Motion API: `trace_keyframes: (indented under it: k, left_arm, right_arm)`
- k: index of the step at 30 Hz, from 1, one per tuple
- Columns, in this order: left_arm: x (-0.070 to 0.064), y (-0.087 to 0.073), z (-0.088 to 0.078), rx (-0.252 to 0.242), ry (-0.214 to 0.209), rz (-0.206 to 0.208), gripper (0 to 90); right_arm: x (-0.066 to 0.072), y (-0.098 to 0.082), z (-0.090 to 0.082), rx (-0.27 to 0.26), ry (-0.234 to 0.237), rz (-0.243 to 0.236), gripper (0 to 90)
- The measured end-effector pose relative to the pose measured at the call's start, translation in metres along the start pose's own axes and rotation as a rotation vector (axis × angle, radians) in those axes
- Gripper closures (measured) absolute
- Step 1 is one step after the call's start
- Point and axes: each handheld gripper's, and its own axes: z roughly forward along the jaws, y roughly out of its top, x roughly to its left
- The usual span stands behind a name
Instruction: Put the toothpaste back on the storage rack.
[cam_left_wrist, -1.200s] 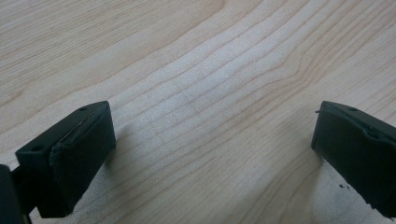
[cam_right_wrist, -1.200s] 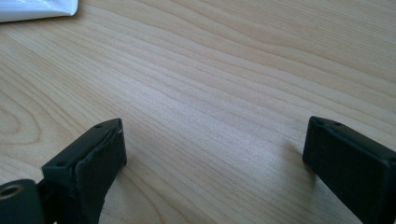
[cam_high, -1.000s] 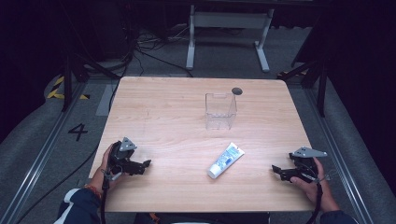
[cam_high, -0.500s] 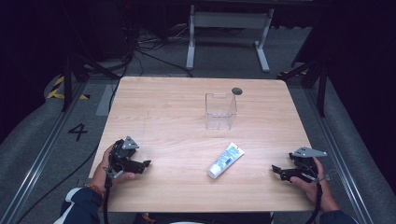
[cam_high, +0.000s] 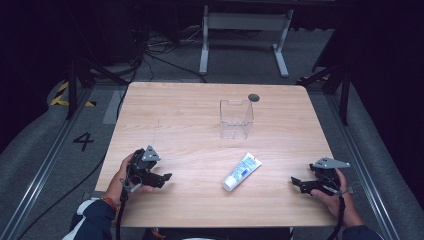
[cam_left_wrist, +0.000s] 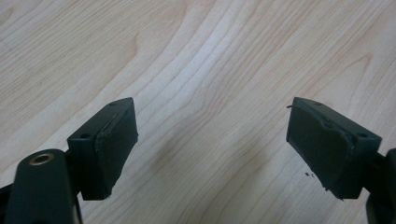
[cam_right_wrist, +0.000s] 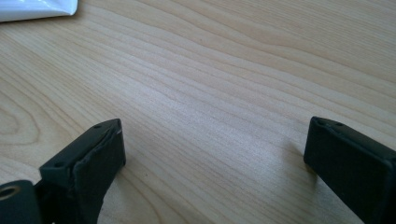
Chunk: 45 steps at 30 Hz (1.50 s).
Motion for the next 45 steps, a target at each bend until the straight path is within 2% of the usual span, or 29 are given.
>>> trace_keyframes:
  k: [3, 17, 20, 22, 24, 30, 31, 35, 45]
  left_arm:
    - [-0.005, 0.007, 0.003, -0.004, -0.007, 0.024, 17.4]
    - [-0.026, 0.04, 0.011, -0.018, -0.048, 0.076, 17.5]
    - [-0.031, 0.047, 0.013, -0.012, -0.059, 0.086, 18.0]
    - [-0.035, 0.053, 0.015, -0.001, -0.05, 0.092, 18.7]
    - [-0.038, 0.057, 0.017, 0.007, -0.064, 0.087, 18.9]
    - [-0.051, 0.072, 0.021, 0.011, -0.104, 0.128, 18.8]
    - [-0.054, 0.074, 0.022, 0.01, -0.108, 0.125, 18.7]
    - [-0.061, 0.081, 0.025, 0.009, -0.103, 0.138, 18.6]
    - [-0.076, 0.099, 0.032, 0.017, -0.145, 0.173, 18.6]
  right_arm:
    - [0.0, 0.0, 0.0, 0.0, 0.0, 0.0, 5.6]
    - [0.0, 0.0, 0.0, -0.001, 0.0, 0.001, 5.6]
    - [0.0, 0.0, 0.0, -0.001, 0.0, 0.0, 5.5]
    - [0.0, 0.0, 0.0, 0.0, 0.0, 0.0, 5.5]
    - [0.0, 0.0, 0.0, -0.001, 0.0, 0.0, 5.6]
    - [0.0, 0.0, 0.0, -0.001, 0.0, 0.0, 5.5]
    - [0.0, 0.0, 0.0, 0.0, 0.0, 0.0, 5.6]
    - [0.0, 0.0, 0.0, -0.001, 0.0, 0.0, 5.6]
    - [0.0, 0.0, 0.0, -0.001, 0.0, 0.0, 5.6]
